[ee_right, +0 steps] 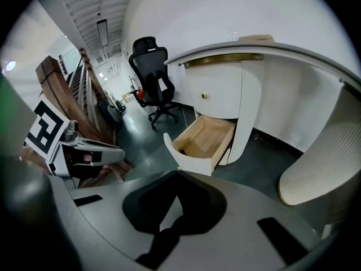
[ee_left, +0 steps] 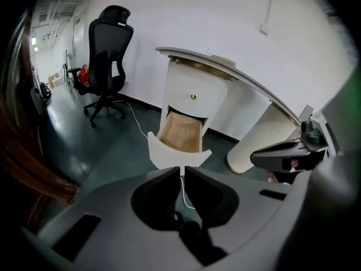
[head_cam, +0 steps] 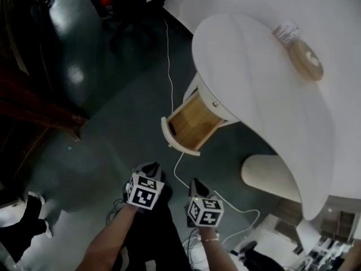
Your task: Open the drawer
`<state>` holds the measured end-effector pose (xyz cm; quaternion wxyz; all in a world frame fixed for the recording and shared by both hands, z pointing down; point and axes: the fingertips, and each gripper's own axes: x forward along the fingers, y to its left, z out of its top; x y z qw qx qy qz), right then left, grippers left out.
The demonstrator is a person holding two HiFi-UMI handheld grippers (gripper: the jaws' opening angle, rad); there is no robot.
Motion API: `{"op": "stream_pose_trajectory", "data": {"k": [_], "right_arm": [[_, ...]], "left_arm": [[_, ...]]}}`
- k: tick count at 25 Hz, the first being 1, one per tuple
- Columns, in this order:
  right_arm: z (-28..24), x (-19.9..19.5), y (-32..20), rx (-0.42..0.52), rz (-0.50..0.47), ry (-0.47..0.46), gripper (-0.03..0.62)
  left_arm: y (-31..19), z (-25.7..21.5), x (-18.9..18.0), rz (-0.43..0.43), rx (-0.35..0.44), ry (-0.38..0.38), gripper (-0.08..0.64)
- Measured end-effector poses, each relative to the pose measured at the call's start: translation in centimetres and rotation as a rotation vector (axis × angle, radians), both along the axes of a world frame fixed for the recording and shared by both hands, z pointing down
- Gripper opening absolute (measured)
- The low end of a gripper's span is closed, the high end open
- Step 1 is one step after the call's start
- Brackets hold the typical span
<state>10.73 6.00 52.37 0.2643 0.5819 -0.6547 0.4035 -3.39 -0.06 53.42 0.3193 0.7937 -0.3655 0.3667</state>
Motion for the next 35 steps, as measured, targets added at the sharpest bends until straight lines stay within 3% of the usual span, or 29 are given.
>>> {"op": "stream_pose_trajectory", "data": {"k": [9, 20, 35], "right_arm": [[-1.6, -0.3, 0.4, -0.002, 0.048, -0.037, 0.003], [-3.3, -0.3, 0.8, 0.017, -0.002, -0.030, 0.003], [-2.6, -0.7, 2.9, 0.019, -0.051, -0.038, 0.003]], "left_arm": [[-0.5, -2.2, 0.7, 0.013, 0.009, 0.024, 0.025], [-1.1, -4.1, 0.3, -0.003, 0.020, 0.017, 0.025], [0.3, -3.3, 0.5, -0.023, 0.019, -0.017, 0.025]]}}
